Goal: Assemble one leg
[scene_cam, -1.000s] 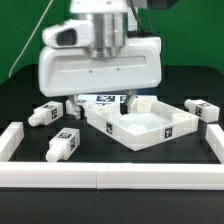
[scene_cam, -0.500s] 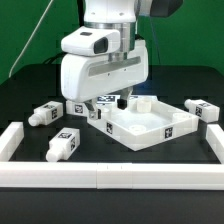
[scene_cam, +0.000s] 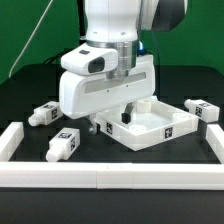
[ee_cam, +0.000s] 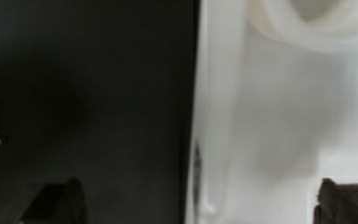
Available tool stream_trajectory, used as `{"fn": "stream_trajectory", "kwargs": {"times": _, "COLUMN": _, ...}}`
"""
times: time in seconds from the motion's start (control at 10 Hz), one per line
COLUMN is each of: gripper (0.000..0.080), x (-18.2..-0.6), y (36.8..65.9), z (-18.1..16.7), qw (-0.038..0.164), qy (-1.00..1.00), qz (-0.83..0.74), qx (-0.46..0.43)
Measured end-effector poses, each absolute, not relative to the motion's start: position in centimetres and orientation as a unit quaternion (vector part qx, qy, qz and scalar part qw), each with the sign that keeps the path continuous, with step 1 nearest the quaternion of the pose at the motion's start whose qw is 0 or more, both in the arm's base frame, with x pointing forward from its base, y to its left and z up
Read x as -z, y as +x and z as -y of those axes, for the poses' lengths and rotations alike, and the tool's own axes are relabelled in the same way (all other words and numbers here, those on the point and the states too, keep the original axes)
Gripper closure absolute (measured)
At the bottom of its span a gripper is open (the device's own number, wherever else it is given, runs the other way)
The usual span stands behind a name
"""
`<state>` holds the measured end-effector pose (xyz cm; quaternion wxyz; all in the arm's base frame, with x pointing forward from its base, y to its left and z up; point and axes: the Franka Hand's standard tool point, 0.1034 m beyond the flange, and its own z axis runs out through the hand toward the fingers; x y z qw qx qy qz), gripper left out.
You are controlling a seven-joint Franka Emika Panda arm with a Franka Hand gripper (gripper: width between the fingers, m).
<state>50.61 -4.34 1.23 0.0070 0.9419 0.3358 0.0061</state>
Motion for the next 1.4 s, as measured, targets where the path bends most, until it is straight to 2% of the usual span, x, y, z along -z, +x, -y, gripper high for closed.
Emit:
{"fn": "stream_trajectory", "kwargs": {"times": 0.2, "gripper": 0.0150, "x": -0.6, "y": 50.6, "z": 3.6, "qw": 0.019, "qy": 0.941, "qz": -0.337, "qx": -0.025}}
{"fn": "stream_trajectory", "kwargs": {"times": 0.3, "gripper": 0.0150, "x": -0.6, "y": 50.5, "z": 3.6, "qw": 0.018, "qy": 0.941, "qz": -0.337, "qx": -0.024}}
{"fn": "stream_trajectory", "kwargs": {"times": 0.4, "gripper": 0.0249, "x": -0.6, "y": 50.5, "z": 3.6, "qw": 0.018, "qy": 0.941, "qz": -0.337, "qx": -0.024}}
{"fn": "stream_trajectory", "kwargs": {"times": 0.5, "gripper": 0.0383, "x": -0.6, "y": 50.5, "z": 3.6, "qw": 0.018, "qy": 0.941, "qz": -0.337, "qx": -0.024}}
{"fn": "stream_trajectory", "kwargs": {"times": 0.6, "gripper": 0.0383, "x": -0.5, "y": 50.5, "z": 3.7, "qw": 0.018, "qy": 0.941, "qz": -0.337, "qx": -0.023}}
{"fn": "stream_trajectory", "kwargs": {"times": 0.7, "gripper": 0.0567, "x": -0.5, "y": 50.5, "z": 3.7, "qw": 0.018, "qy": 0.941, "qz": -0.337, "qx": -0.023}}
{"fn": "stream_trajectory", "kwargs": {"times": 0.8, "gripper": 0.0699, "x": -0.5, "y": 50.5, "z": 3.7, "qw": 0.018, "qy": 0.941, "qz": -0.337, "qx": -0.023}}
{"fn": "stream_trajectory", "kwargs": {"times": 1.1, "gripper": 0.0746, "x": -0.6, "y": 50.4, "z": 5.2, "qw": 0.010, "qy": 0.970, "qz": -0.240, "qx": -0.028}}
{"fn": "stream_trajectory", "kwargs": {"times": 1.3, "gripper": 0.0746, "x": -0.7, "y": 50.9, "z": 5.6, "qw": -0.018, "qy": 0.990, "qz": -0.143, "qx": 0.001}}
{"fn": "stream_trajectory", "kwargs": {"times": 1.4, "gripper": 0.0746, "x": -0.8, "y": 51.6, "z": 6.2, "qw": -0.020, "qy": 0.991, "qz": -0.131, "qx": -0.002}}
